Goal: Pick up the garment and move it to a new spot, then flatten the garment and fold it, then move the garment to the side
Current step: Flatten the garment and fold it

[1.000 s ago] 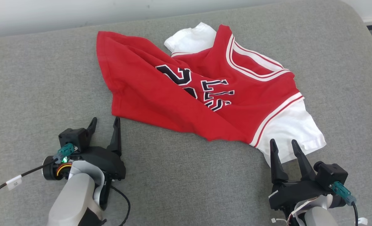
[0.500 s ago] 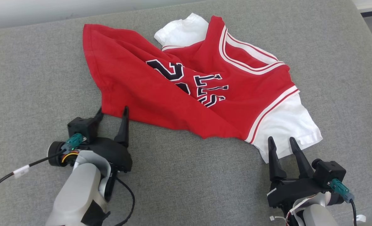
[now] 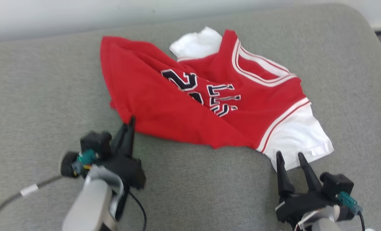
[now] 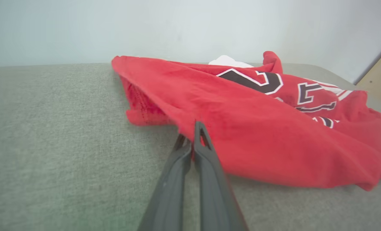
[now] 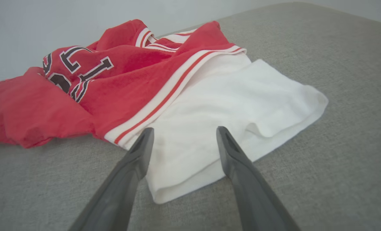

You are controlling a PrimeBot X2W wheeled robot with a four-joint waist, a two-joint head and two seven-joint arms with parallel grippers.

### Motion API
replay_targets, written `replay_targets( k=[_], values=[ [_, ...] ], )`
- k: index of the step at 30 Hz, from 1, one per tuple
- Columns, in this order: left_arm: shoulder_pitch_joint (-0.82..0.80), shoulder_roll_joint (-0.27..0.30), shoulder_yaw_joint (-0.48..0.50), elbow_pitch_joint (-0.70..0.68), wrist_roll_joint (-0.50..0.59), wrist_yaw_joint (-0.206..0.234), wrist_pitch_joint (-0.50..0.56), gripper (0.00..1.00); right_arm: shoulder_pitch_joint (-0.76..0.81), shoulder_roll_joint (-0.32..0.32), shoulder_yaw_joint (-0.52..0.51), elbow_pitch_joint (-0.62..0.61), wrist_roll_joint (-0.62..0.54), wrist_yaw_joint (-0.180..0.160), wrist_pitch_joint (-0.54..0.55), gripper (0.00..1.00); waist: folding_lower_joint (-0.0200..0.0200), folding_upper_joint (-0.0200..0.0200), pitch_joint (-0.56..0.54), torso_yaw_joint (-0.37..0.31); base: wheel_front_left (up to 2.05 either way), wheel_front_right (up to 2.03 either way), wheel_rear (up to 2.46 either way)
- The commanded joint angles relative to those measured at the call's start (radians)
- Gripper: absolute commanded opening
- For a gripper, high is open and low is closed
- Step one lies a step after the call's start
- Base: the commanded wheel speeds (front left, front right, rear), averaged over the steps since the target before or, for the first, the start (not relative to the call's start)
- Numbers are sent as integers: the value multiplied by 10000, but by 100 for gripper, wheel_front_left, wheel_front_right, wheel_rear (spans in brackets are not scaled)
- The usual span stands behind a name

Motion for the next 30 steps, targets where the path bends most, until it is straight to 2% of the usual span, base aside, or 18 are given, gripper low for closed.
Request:
replay_targets(
  k=[1, 8, 16, 23, 30],
  values=[
    [466, -89, -13, -224, 117, 16, -32, 0, 200, 18, -28, 50, 82, -25, 0, 100, -1, -1, -642, 468, 0, 0, 0],
    [2320, -287, -78, -1355, 156, 18, -33, 0, 761, 21, -21, 358, 275, -25, 0, 100, -1, -1, -1823, 1288, 0, 0, 0],
    [3932, -368, -168, -2185, 115, 78, -33, 0, 1227, 18, -20, 512, 345, -25, 0, 100, -1, -1, -2499, 1990, 0, 0, 0],
    [4410, -133, 57, -2640, 351, 340, -33, 0, 1220, 18, 127, 500, 345, -25, 0, 100, -1, -1, -2411, 1909, 0, 0, 0],
    [3329, -4, 225, -1625, 356, 649, 23, 0, 875, 16, 235, 421, 190, -25, 0, 100, -1, -1, -1773, 1177, 0, 0, 0]
  ],
)
